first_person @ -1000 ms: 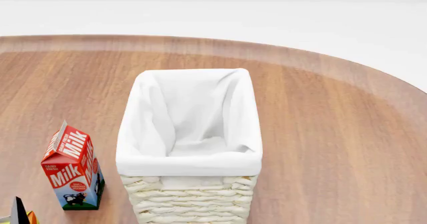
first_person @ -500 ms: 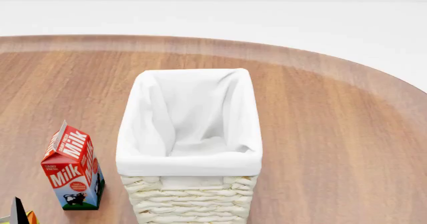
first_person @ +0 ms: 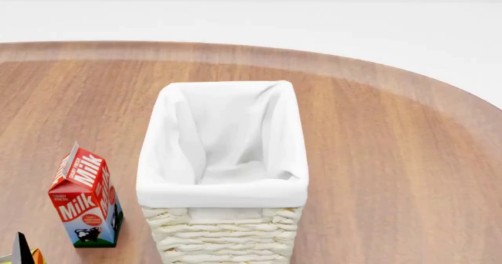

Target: Pick up the alphabet soup, and put it in the basket.

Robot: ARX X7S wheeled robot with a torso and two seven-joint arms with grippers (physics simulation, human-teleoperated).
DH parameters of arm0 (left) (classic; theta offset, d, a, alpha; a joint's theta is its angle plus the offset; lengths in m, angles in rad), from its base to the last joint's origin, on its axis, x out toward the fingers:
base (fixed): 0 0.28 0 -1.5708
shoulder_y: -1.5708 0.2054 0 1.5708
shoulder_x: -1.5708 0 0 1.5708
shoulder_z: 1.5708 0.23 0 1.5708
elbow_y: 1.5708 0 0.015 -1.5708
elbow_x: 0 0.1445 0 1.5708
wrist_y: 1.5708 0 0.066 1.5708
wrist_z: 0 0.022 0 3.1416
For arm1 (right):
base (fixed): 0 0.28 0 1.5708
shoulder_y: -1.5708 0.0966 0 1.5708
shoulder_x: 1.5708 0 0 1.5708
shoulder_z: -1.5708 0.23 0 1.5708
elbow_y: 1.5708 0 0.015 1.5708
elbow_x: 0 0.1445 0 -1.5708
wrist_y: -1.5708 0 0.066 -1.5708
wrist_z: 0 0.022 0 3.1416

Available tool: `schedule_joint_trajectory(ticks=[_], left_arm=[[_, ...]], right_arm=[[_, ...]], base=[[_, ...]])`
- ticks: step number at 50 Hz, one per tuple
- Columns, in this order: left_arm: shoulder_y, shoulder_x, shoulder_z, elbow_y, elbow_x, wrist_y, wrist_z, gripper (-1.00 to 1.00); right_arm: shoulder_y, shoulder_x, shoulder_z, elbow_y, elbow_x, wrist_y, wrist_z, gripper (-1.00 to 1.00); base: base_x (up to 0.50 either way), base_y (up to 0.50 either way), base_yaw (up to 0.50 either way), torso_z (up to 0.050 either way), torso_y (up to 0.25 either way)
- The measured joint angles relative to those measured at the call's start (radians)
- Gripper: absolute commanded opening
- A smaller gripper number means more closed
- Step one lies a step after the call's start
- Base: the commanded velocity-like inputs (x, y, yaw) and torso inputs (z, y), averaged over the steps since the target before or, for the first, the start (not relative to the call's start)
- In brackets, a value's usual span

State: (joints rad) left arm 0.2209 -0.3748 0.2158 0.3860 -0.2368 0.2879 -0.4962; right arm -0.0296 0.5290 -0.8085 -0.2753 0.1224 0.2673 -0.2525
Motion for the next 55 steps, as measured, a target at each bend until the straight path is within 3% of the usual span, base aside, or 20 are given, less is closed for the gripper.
schedule_joint_trajectory(ticks=[39,40,55], left_arm=[[-0.001,-0.006,0.006,0.0,0.001,0.002,-0.01,1.0],[-0.001,-0.007,0.007,0.001,0.001,0.002,-0.01,1.0],[0.001,-0.01,0.009,0.003,0.002,0.001,-0.015,1.0]], right_arm=[[0.048,-0.056,-0.034,0.13,-0.024,0.013,-0.002,1.0],[0.05,-0.058,-0.033,0.134,-0.022,0.011,-0.003,-1.0],[0.053,-0.077,-0.013,0.183,0.001,-0.046,0.02,-1.0]], base=[[0.0,0.0,0.0,0.0,0.0],[0.0,0.0,0.0,0.0,0.0],[0.0,0.0,0.0,0.0,0.0]])
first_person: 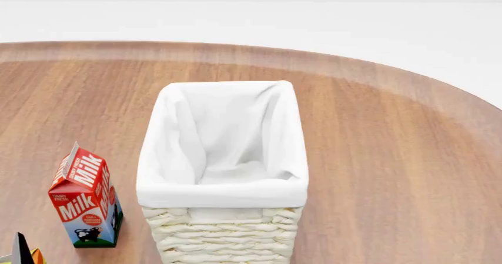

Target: Pick up the alphabet soup, and put it in the basket.

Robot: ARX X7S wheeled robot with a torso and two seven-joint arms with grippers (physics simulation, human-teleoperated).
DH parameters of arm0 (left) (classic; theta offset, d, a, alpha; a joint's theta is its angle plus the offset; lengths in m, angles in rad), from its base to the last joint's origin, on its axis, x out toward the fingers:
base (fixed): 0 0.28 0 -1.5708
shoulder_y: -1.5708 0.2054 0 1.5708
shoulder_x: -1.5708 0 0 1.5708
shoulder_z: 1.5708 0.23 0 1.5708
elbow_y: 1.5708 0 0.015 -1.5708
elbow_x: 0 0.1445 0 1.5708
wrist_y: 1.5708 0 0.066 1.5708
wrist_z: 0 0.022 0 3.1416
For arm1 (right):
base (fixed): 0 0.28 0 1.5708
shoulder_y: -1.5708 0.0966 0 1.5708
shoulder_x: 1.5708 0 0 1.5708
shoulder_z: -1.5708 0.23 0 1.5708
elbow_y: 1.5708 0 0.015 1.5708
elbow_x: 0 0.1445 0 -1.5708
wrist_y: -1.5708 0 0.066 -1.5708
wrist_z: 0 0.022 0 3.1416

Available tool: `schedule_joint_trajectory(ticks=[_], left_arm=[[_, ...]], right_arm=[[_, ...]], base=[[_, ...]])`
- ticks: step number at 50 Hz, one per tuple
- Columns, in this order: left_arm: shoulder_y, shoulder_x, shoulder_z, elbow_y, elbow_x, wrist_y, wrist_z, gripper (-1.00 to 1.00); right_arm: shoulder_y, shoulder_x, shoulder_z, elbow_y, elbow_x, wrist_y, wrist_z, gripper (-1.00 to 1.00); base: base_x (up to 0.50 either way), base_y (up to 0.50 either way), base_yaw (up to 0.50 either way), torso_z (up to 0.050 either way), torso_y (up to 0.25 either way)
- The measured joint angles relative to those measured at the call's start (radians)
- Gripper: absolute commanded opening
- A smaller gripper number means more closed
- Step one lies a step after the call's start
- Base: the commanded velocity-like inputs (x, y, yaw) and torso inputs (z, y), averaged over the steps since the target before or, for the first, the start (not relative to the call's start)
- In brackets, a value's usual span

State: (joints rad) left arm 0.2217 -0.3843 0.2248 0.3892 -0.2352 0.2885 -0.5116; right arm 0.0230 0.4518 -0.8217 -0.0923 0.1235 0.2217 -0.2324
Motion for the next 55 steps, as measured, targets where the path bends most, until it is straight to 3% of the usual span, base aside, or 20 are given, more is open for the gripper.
schedule_joint_trajectory(ticks=[11,33,55], left_arm=[[-0.001,-0.002,0.001,-0.002,-0.001,0.002,-0.002,1.0],[-0.004,-0.007,0.0,-0.008,-0.008,0.005,-0.007,1.0],[-0.005,-0.011,0.001,-0.007,-0.011,0.006,-0.013,1.0]], right_arm=[[-0.027,0.007,0.039,-0.044,0.016,-0.042,0.047,-1.0],[-0.132,0.127,0.123,-0.363,0.071,-0.068,0.127,-1.0],[-0.232,0.202,0.208,-0.539,0.207,-0.253,0.121,-1.0]], base=[[0.0,0.0,0.0,0.0,0.001],[0.0,0.0,0.0,0.0,0.0],[0.0,0.0,0.0,0.0,0.0]])
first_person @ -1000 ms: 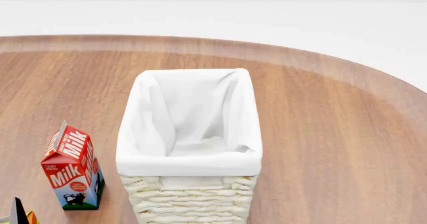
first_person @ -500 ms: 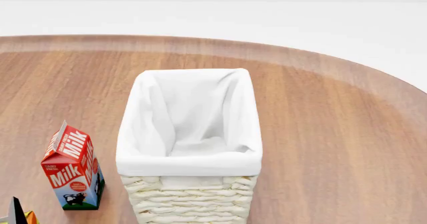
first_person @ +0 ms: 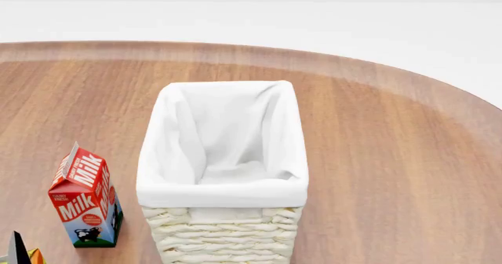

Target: Pick up the alphabet soup, and put it in the basket.

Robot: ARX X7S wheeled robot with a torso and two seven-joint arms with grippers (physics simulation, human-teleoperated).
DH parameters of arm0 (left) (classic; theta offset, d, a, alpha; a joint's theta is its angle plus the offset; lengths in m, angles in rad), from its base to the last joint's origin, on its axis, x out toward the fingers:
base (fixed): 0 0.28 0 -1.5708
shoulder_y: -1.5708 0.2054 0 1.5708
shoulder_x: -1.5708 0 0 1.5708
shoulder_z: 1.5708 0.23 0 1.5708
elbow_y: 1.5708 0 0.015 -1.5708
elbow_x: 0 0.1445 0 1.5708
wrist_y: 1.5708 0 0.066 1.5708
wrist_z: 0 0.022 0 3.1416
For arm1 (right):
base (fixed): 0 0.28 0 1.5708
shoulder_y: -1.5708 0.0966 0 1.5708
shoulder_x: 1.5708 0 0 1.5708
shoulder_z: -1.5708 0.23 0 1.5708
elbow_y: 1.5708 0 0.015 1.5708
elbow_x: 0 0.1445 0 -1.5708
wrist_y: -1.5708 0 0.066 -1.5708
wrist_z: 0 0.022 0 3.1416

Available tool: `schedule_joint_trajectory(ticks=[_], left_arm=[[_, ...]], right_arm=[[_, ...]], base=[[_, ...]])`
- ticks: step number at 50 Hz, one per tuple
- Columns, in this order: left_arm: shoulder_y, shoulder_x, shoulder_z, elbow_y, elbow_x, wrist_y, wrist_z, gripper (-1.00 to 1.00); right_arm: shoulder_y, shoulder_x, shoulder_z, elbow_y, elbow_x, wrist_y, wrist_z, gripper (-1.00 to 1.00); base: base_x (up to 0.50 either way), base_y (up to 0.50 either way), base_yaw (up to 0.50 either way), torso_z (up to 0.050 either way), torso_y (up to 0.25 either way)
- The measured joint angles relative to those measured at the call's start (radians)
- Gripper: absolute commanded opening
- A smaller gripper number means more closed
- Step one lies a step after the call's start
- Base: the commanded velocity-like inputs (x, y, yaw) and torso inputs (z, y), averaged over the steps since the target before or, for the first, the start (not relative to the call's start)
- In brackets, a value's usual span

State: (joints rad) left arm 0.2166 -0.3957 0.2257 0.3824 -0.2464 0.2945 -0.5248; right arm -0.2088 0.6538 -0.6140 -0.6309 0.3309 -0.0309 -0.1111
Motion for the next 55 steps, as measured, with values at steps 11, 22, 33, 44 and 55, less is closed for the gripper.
schedule_joint_trajectory(ticks=[11,22,33,44,55], left_arm=[[-0.001,-0.001,0.003,-0.004,0.001,0.004,-0.001,1.0],[-0.002,-0.002,0.006,-0.005,0.002,0.005,-0.003,1.0],[-0.002,-0.004,0.009,-0.004,0.004,0.004,-0.006,1.0],[-0.004,-0.005,0.012,-0.006,0.004,0.006,-0.007,1.0],[-0.008,-0.005,0.016,-0.008,0.004,0.004,-0.009,1.0]], right_arm=[[-0.035,0.021,0.022,-0.037,0.022,-0.081,-0.005,-1.0],[-0.055,0.025,0.052,-0.058,0.057,-0.15,0.006,-1.0],[-0.061,0.016,0.083,-0.067,0.063,-0.191,0.032,-1.0],[-0.032,0.0,0.128,-0.08,0.052,-0.157,0.098,-1.0],[0.019,-0.004,0.185,-0.114,0.065,-0.091,0.176,-1.0]], base=[[0.0,0.0,0.0,0.0,0.0],[0.0,0.0,0.0,0.0,0.001],[0.0,0.0,0.0,0.0,0.0],[0.0,0.0,0.0,0.0,0.001],[0.0,0.0,0.0,0.0,0.0]])
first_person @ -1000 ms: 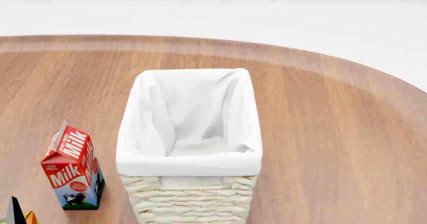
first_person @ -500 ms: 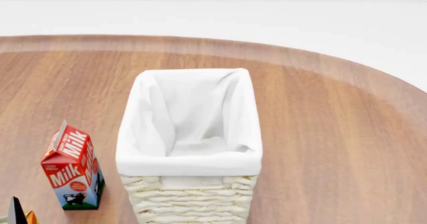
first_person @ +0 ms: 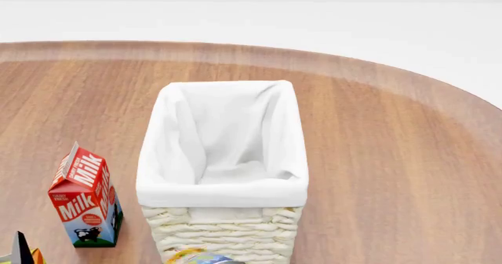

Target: Pick up the alphabet soup, and put it in the basket.

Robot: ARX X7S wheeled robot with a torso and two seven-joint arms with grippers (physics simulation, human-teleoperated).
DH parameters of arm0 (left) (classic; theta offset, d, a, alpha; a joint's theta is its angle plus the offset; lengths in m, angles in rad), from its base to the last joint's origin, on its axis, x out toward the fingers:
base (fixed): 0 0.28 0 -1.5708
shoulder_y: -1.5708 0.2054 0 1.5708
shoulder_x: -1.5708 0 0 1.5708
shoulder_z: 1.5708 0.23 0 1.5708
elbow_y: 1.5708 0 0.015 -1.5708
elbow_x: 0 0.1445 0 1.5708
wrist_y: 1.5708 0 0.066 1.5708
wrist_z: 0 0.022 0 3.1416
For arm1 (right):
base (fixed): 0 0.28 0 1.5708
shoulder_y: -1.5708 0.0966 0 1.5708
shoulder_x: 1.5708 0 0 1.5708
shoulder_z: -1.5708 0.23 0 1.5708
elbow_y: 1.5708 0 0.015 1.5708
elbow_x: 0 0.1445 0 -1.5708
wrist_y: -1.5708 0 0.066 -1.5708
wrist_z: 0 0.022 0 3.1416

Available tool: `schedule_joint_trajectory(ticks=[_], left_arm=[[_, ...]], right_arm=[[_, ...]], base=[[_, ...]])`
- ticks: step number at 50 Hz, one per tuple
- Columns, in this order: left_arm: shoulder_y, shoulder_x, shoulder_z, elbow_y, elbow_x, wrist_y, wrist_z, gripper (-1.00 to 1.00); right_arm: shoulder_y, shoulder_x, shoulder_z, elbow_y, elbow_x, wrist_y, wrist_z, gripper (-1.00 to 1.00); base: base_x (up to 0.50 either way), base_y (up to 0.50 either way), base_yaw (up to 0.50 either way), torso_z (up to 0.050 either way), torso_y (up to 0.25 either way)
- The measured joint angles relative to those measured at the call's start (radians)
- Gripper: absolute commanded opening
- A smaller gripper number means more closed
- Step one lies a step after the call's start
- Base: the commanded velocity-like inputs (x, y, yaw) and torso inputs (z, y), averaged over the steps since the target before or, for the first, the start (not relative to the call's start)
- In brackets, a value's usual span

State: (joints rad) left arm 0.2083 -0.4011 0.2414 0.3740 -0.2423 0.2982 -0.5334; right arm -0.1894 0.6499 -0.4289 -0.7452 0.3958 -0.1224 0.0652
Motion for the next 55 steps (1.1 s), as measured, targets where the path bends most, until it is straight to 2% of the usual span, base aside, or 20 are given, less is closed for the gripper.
schedule_joint_trajectory(ticks=[19,34,55], left_arm=[[-0.002,-0.004,0.003,0.0,-0.002,-0.001,-0.004,1.0],[-0.008,-0.004,0.008,-0.01,-0.002,0.002,-0.003,1.0],[-0.013,-0.007,0.014,-0.012,-0.001,0.001,-0.005,1.0]], right_arm=[[0.23,-0.009,0.077,-0.04,0.084,0.278,0.168,-1.0],[0.466,-0.039,0.053,-0.046,0.139,0.565,0.271,-1.0],[0.859,-0.173,0.01,0.151,0.254,0.902,0.29,-1.0]], base=[[0.0,0.0,0.0,0.0,0.001],[0.0,0.0,0.0,0.0,0.001],[0.0,0.0,0.0,0.001,0.0]])
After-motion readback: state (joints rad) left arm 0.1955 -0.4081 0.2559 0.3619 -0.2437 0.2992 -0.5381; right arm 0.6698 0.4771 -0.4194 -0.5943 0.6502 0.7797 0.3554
